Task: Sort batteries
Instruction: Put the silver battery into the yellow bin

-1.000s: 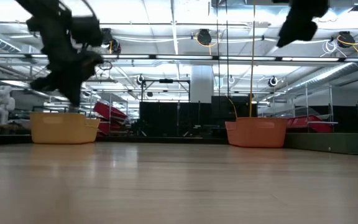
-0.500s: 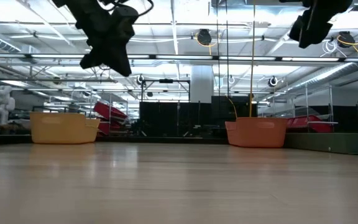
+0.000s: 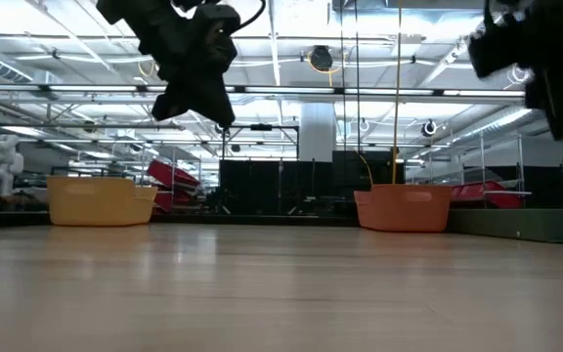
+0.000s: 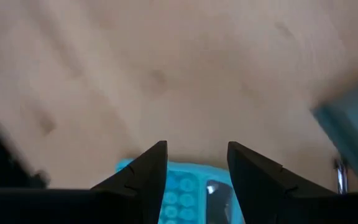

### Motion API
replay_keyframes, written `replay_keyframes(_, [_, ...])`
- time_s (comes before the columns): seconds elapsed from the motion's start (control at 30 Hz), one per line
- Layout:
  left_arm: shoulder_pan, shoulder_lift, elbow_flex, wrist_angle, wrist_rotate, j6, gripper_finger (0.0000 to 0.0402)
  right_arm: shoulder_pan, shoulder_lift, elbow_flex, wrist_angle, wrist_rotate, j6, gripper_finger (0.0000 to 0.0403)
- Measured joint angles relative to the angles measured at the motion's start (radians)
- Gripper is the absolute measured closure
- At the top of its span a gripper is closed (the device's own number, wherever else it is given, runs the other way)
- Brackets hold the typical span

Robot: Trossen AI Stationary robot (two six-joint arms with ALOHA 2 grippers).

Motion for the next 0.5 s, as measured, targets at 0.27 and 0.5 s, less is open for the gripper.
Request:
replay_keyframes(0.27, [0.010, 0.000, 0.000, 0.050, 0.021, 0.219, 0.0352, 0.015, -0.085, -0.234, -0.007, 0.010, 0.441, 0.0247])
replay_keyframes(0.5, [0.052, -0.001, 0.000, 0.048, 0.136, 0.349, 0.0352, 0.010, -0.043, -0.263, 0.012, 0.007, 0.483, 0.0222])
